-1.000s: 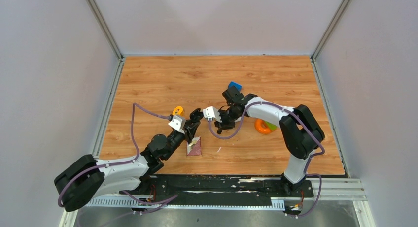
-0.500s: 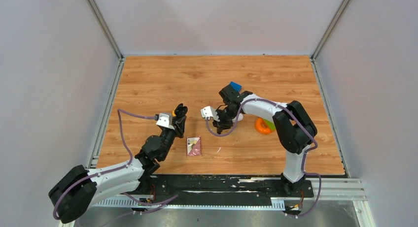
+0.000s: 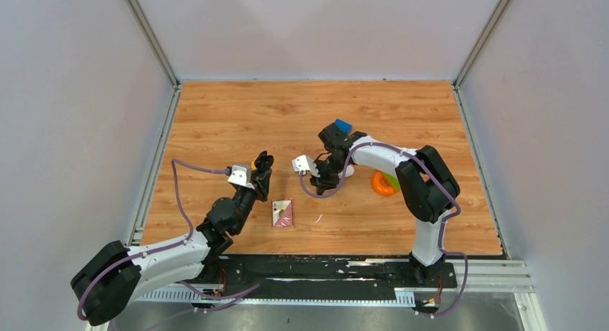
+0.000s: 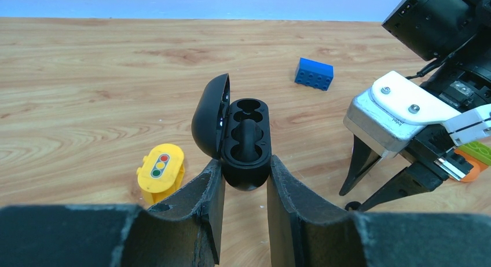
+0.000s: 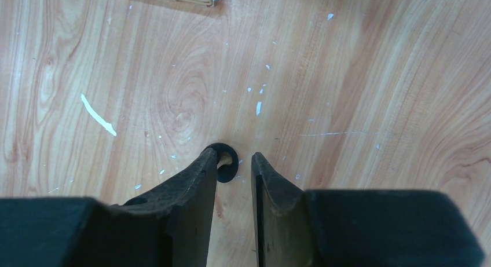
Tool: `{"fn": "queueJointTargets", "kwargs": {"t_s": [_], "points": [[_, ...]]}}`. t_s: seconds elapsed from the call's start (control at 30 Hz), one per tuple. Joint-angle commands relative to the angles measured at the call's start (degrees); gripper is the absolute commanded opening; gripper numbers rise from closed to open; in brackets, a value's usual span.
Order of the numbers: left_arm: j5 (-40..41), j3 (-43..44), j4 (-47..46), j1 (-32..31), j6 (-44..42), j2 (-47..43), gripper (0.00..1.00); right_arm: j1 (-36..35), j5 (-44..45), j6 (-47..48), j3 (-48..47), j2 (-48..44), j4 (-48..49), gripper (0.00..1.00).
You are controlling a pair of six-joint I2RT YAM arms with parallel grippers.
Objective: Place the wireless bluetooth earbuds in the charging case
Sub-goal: Pick up the earbud from the center of the board.
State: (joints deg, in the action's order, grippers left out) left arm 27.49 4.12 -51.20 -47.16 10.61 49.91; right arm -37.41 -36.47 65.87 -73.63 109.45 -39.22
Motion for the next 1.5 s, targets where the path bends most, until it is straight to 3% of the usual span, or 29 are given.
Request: {"fn": "queueJointTargets", "kwargs": {"t_s": [0.0,1.47], "points": [[-0.3,0.3,-2.1,0.2,0.9,-0.2,0.00,0.1,-0.1,2.6,-1.6,0.7,-4.0,0.30],[-2.3,1.4,-1.8,0.2,1.5,1.9,0.00,2.5,-0.4,0.7,-3.6,1.2,-9.9,0.26]]}}
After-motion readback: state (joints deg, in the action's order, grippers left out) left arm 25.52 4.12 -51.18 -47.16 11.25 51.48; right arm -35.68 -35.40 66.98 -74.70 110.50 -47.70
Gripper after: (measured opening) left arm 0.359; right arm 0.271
